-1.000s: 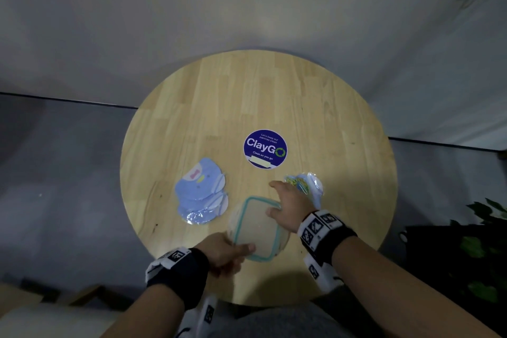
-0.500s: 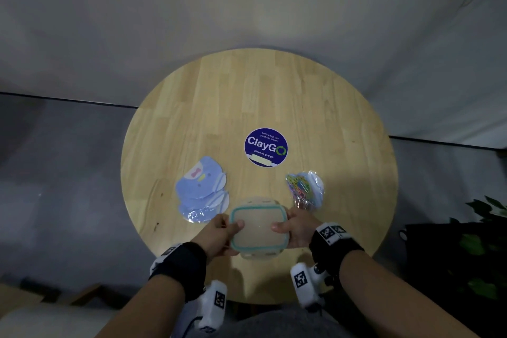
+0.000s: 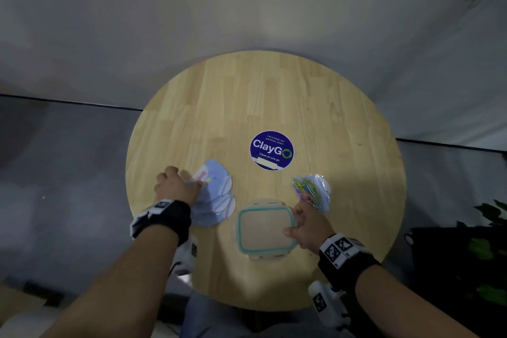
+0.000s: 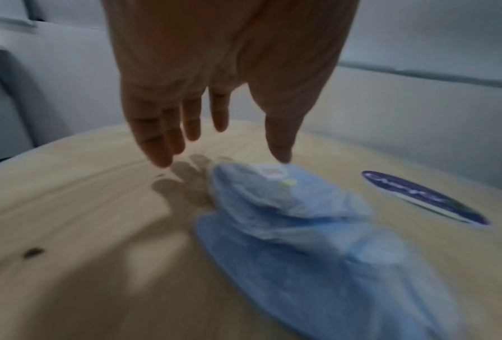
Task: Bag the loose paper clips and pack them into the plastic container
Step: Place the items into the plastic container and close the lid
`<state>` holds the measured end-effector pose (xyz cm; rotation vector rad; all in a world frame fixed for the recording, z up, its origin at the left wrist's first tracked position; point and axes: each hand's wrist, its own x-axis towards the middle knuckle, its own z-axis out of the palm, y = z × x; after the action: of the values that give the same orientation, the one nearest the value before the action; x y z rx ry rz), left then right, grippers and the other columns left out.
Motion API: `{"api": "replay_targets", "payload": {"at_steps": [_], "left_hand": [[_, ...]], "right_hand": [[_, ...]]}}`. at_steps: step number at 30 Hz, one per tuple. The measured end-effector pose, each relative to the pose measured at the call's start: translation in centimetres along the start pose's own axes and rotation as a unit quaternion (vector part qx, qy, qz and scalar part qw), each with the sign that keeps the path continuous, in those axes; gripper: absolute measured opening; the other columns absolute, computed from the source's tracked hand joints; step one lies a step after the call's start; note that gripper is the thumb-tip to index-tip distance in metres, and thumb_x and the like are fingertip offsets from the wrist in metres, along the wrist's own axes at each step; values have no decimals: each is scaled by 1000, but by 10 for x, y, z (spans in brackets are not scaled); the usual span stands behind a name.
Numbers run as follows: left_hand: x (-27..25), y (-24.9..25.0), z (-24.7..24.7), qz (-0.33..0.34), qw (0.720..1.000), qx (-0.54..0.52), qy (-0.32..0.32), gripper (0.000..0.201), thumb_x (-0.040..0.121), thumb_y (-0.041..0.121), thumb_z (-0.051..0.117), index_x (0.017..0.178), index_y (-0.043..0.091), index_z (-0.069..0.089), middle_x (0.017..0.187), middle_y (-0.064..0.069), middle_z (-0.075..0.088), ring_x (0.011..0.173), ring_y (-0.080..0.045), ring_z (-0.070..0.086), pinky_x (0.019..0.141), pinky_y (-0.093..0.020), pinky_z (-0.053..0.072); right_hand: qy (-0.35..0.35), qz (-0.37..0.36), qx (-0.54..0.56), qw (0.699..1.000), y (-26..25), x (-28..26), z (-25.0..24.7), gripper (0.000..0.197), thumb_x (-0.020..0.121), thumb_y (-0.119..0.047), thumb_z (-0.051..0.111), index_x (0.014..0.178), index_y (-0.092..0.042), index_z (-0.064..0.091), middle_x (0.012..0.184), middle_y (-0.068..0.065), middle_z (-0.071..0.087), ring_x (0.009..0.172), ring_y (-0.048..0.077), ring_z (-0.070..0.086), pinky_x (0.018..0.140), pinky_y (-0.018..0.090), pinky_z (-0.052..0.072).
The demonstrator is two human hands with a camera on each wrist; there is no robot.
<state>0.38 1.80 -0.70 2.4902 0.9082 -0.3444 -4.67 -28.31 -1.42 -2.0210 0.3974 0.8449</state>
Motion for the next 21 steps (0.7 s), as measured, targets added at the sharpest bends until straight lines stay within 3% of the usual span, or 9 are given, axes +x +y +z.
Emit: {"api": "replay_targets", "payload": {"at_steps": [2, 4, 8, 10, 12, 14, 16, 18, 21], "left_hand": [[8, 2, 0, -56, 991, 108, -58, 79, 66, 58, 68, 118, 7, 37, 116, -15, 40, 107, -39, 45, 84, -45, 40], [6, 5, 5, -47, 981, 154, -110, 73, 67, 58, 60, 114, 7, 38, 107, -12, 37, 102, -36, 44, 77, -42, 40], [5, 2, 25, -74, 987, 70, -124, 67, 78, 50, 61, 119, 0, 43, 117, -18, 54, 100, -36, 56, 73, -36, 42], [0, 3, 27, -76, 988, 30, -130, 56, 87, 49, 53, 110, -2, 53, 102, -18, 65, 85, -33, 61, 65, -32, 41], [-5, 4, 24, -64, 987, 27, -144, 50, 90, 50, 48, 89, 1, 61, 78, -15, 62, 69, -30, 54, 64, -32, 39], [-10, 5, 19, -52, 986, 36, -156, 47, 90, 50, 48, 76, 6, 58, 73, -13, 60, 67, -29, 52, 66, -33, 40], [-13, 4, 13, -27, 986, 31, -160, 35, 89, 44, 53, 77, 11, 57, 79, -12, 62, 71, -28, 53, 68, -31, 40], [-13, 1, 6, 9, 989, 14, -144, 23, 84, 27, 61, 67, 14, 52, 68, -8, 56, 72, -28, 52, 67, -28, 37], [-18, 1, -10, 51, 990, -32, -125, 22, 75, 15, 68, 61, 11, 51, 54, -4, 48, 62, -28, 50, 53, -30, 32]], "right_hand": [[31, -8, -21, 999, 0, 0, 2, 42, 61, -21, 78, 76, -28, 40, 78, -1, 56, 65, 17, 48, 64, 32, 43], [47, -13, -43, 998, -2, -1, 4, 40, 64, -19, 77, 80, -22, 41, 71, -5, 51, 64, 17, 47, 63, 31, 43], [53, -6, -49, 997, -4, -3, 5, 39, 64, -19, 77, 80, -20, 42, 72, -4, 52, 64, 19, 49, 63, 32, 45], [43, 2, -37, 998, -6, -3, 3, 39, 63, -18, 77, 77, -22, 41, 73, -2, 53, 63, 19, 49, 63, 32, 45], [38, 0, -23, 999, -8, -4, 0, 40, 61, -16, 78, 74, -22, 41, 72, -1, 52, 63, 19, 48, 62, 32, 44], [34, -19, 7, 999, -12, -8, -4, 40, 59, -12, 79, 70, -21, 42, 68, -1, 50, 61, 19, 46, 60, 31, 43], [8, -47, 53, 997, -18, -13, -11, 38, 61, -4, 79, 67, -19, 43, 62, 0, 48, 58, 18, 44, 58, 30, 42], [-41, -53, 109, 992, -25, -18, -21, 36, 68, 5, 75, 65, -16, 46, 59, 0, 45, 54, 15, 43, 53, 26, 41], [-102, -32, 199, 974, -33, -22, -38, 32, 76, 10, 67, 69, -15, 48, 61, -2, 47, 54, 10, 52, 56, 27, 51]]}}
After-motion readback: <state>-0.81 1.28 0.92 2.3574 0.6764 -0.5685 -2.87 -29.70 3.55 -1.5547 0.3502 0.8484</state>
